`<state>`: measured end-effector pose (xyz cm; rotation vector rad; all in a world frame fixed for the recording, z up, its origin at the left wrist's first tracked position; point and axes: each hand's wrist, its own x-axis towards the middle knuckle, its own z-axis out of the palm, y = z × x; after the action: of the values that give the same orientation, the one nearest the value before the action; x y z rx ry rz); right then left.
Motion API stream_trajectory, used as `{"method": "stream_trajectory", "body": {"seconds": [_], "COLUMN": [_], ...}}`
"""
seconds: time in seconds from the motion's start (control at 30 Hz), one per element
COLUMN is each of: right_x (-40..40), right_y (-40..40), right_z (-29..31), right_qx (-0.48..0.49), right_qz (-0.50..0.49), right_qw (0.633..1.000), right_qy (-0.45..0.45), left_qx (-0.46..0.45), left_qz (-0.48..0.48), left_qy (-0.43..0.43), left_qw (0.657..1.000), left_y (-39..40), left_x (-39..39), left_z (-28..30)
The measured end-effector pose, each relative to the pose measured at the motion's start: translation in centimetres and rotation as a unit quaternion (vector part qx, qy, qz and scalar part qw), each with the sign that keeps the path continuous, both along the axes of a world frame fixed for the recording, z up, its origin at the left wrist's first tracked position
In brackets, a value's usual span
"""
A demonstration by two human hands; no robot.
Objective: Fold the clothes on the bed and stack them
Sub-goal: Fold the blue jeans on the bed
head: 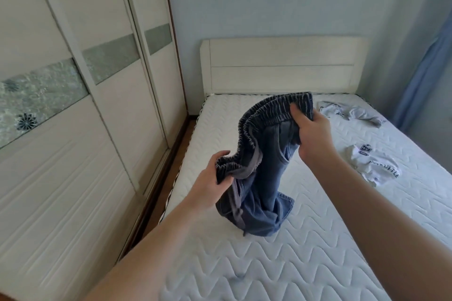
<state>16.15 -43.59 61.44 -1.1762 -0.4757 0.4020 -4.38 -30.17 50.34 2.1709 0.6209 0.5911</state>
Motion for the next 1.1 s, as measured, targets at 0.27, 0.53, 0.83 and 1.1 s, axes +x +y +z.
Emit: {"method": "stream_trajectory", "body": {"seconds": [0.27, 0.53, 0.83, 1.1], "right_x": [-3.0, -0.2, 5.8, 13.4], "right_y": [-3.6, -10.5, -15.9, -23.8], "right_z": [2.2, 5.8, 7.1, 9.3], "right_qx": [0.024, 0.016, -0.023, -0.155], "right_qz": [-0.061, -0.104, -0.107, -0.132], "right_qw": [0.998, 0.994, 0.984, 0.892], "right_qy": [0.022, -0.019, -0.139, -0.405], "left_qx": [-0.048, 0.002, 0.121, 0.466], "left_qz": [-0.052, -0.156, -0.154, -0.164], "left_qy": [-0.078, -0.044, -0.07, -0.124], "left_qw": [0.994, 0.987, 0.978, 0.86], "left_y": [0.4, 0.9, -3.0, -8.7], "left_x": [-1.8, -3.4, 1.7, 8.6], "left_z": [7.7, 16.1, 22.1, 26.5]}}
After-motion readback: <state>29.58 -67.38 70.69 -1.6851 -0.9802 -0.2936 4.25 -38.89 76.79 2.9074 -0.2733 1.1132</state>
